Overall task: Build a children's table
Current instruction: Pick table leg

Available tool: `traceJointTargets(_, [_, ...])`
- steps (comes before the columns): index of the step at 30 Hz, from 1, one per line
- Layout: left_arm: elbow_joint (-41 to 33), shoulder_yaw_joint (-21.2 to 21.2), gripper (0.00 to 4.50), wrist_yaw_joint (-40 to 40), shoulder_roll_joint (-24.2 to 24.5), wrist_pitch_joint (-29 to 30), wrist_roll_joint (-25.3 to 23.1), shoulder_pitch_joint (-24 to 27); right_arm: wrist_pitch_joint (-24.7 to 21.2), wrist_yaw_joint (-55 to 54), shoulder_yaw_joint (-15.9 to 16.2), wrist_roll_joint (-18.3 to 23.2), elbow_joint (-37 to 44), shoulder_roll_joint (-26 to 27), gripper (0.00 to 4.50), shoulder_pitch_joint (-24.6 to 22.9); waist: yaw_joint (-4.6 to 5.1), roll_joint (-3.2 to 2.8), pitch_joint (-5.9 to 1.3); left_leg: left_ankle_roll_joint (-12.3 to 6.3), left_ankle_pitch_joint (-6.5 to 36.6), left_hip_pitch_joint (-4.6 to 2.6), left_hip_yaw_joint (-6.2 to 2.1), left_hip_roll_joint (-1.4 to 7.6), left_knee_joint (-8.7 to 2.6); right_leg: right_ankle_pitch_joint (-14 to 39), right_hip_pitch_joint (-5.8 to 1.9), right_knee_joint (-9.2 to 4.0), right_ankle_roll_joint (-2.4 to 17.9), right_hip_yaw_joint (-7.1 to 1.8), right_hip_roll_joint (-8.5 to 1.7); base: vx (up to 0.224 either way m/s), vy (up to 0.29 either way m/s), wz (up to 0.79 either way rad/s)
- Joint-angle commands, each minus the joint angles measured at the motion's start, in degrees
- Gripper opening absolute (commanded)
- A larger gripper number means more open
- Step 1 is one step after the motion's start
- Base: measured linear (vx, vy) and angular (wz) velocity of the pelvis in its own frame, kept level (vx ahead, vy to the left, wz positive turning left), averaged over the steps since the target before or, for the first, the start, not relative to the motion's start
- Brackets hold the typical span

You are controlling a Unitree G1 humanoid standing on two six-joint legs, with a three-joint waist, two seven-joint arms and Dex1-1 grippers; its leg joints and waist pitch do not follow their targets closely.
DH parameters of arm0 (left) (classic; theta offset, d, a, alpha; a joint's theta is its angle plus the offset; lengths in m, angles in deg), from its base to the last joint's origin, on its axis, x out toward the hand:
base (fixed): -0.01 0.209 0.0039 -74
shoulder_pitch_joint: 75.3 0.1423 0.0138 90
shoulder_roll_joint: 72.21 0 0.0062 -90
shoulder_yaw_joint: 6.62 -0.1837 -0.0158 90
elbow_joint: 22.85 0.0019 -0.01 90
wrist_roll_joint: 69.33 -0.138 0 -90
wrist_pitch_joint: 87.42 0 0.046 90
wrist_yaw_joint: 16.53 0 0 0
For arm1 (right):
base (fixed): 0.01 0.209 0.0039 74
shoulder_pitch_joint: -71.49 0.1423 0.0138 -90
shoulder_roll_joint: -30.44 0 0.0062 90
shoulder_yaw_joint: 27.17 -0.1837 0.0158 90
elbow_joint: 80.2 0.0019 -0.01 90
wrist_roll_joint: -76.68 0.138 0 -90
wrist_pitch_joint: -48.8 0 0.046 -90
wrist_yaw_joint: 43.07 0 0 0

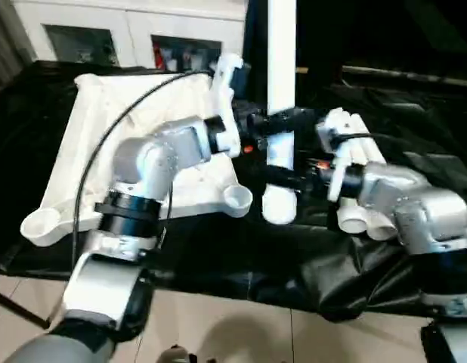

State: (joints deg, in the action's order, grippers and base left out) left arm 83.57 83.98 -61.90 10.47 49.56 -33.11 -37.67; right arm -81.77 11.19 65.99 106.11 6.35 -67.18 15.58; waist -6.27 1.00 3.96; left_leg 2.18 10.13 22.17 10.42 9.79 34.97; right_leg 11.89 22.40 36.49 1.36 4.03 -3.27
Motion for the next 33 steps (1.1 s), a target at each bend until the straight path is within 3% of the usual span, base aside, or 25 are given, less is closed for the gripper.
traceJointTargets(1, [-2.71,1.24,1.88,-3.27,0.12,1.61,3.39,-1.21,-0.53,0.56,0.26,-0.34,-0.02,-1.22,2.86,0.29,-0.20,-0.15,-4.46,-1.50,6.83,-1.08,-1.52,3.51,-3.61,3.84,-3.48,-4.39,13.81,-3.33,-5.67,0.000,0.000,0.00])
traceJointTargets(11, [-3.93,2.71,1.88,-6.39,0.05,3.06,6.85,-0.23,-3.38,4.27,1.49,2.27,2.40,-2.48,2.11,-0.47,-0.51,0.10,-4.57,-1.89,5.55,-1.12,-1.46,3.56,-3.52,3.73,-3.40,-4.28,13.81,-3.32,-5.67,0.000,0.000,0.00])
traceJointTargets(18, [-3.82,2.79,1.88,-4.53,-0.28,1.73,5.50,0.19,-2.58,2.15,2.04,1.47,2.60,-1.63,2.00,-0.89,-0.48,0.10,-4.51,-1.47,5.56,-1.06,-1.51,3.57,-3.59,5.61,-3.33,-4.50,12.74,-3.31,-5.65,0.000,0.000,0.00])
traceJointTargets(19, [-3.79,2.76,2.44,-4.23,-0.32,1.48,5.25,0.23,-2.47,1.86,2.05,1.38,2.56,-1.53,2.00,-0.91,-0.47,0.08,-4.54,-1.44,5.47,-1.06,-1.50,3.55,-3.58,5.35,-3.33,-4.47,12.70,-3.32,-5.64,0.000,0.000,0.00])
traceJointTargets(22, [2.22,4.56,2.76,7.75,-2.86,-2.39,-0.61,-1.82,0.18,-4.91,1.32,-1.77,0.63,1.47,1.96,-0.45,-0.33,0.03,-4.56,-0.66,5.83,-1.19,-1.49,3.54,-3.51,5.25,-3.19,-4.64,12.73,-3.30,-5.63,0.000,0.000,0.00])
traceJointTargets(23, [2.30,4.58,2.76,8.05,-2.92,-2.52,-0.76,-1.85,0.32,-5.09,1.34,-1.91,0.60,1.54,1.96,-0.45,-0.28,0.11,-4.55,-0.60,5.99,-1.15,-1.50,3.48,-3.50,5.37,-3.24,-4.65,12.73,-3.32,-5.64,0.000,0.000,0.00])
traceJointTargets(24, [4.48,5.15,2.92,16.07,-4.21,-5.61,-4.71,-2.72,3.06,-9.45,2.16,-5.42,-0.22,2.91,1.93,-0.23,-0.30,0.22,-4.56,-0.32,5.99,-1.02,-1.62,3.57,-3.58,5.68,-3.32,-4.67,11.88,-3.34,-5.61,0.000,0.000,0.00])
traceJointTargets(27, [7.87,7.57,3.20,26.82,-6.29,-8.59,-7.72,-3.82,5.47,-16.68,3.34,-9.90,-0.84,5.67,1.92,0.34,-0.12,0.35,-4.60,-0.10,4.90,-0.94,-1.66,3.43,-3.55,4.02,-3.42,-4.47,11.06,-3.39,-5.56,0.000,0.000,0.00])
traceJointTargets(29, [8.04,8.09,3.37,27.50,-6.64,-9.03,-7.48,-3.72,5.46,-18.32,3.30,-10.30,-0.97,6.49,1.92,0.53,-0.21,0.40,-4.81,-0.80,3.78,-0.84,-1.63,3.22,-3.45,2.45,-3.64,-4.29,11.11,-3.36,-5.56,0.000,0.000,0.00])
traceJointTargets(31, [7.77,9.11,2.96,29.84,-7.62,-9.37,-7.58,-3.33,5.98,-22.48,2.36,-11.13,-1.25,9.05,1.92,1.11,-0.14,0.29,-5.01,-1.55,2.13,-0.84,-1.66,3.40,-3.36,-1.00,-3.42,-3.83,12.03,-3.35,-5.58,0.000,0.000,0.00])
traceJointTargets(33, [7.73,9.66,2.98,30.50,-8.07,-9.42,-7.35,-3.31,5.85,-23.44,1.97,-11.26,-1.45,9.80,1.91,1.37,-0.16,0.28,-5.00,-2.28,2.09,-0.88,-1.59,3.33,-3.31,-1.82,-3.41,-3.83,12.75,-3.31,-5.54,0.000,0.000,0.00])
